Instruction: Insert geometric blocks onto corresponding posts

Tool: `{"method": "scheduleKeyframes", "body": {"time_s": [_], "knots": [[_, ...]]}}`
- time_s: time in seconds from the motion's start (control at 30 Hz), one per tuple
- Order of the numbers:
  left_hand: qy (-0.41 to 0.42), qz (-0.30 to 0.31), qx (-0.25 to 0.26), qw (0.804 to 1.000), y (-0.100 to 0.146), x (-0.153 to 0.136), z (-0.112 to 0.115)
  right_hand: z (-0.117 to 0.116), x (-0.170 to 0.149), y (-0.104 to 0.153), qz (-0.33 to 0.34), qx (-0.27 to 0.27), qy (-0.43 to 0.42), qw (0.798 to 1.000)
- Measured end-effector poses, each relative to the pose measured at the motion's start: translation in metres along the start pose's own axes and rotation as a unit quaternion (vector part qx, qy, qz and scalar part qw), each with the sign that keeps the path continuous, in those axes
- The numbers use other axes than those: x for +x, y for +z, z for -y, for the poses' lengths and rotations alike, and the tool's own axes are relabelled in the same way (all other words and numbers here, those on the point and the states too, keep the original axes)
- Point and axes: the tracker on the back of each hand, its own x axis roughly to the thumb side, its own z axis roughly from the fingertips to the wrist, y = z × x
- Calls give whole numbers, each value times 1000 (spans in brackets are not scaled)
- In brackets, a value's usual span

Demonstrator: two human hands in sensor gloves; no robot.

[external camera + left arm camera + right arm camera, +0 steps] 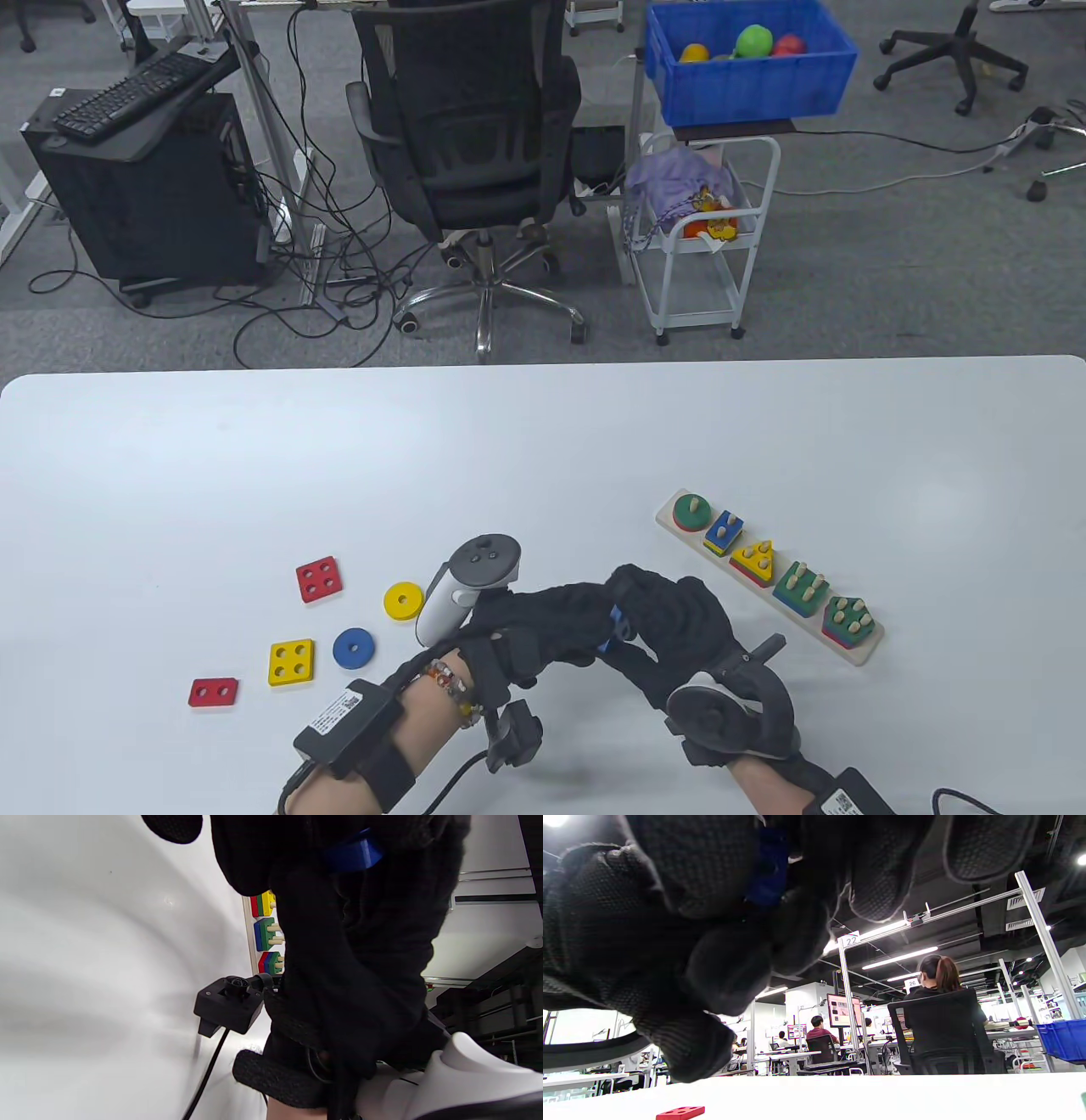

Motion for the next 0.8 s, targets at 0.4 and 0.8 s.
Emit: {"method": "scheduleKeyframes", "body": {"time_s": [0.4, 0.8], "knots": [[-193, 46, 191, 961, 52, -8, -24, 9, -24, -1, -48, 27, 18, 998], [-504, -114, 387, 763, 182, -19, -70, 37, -122, -38, -297, 254, 104, 915]]}}
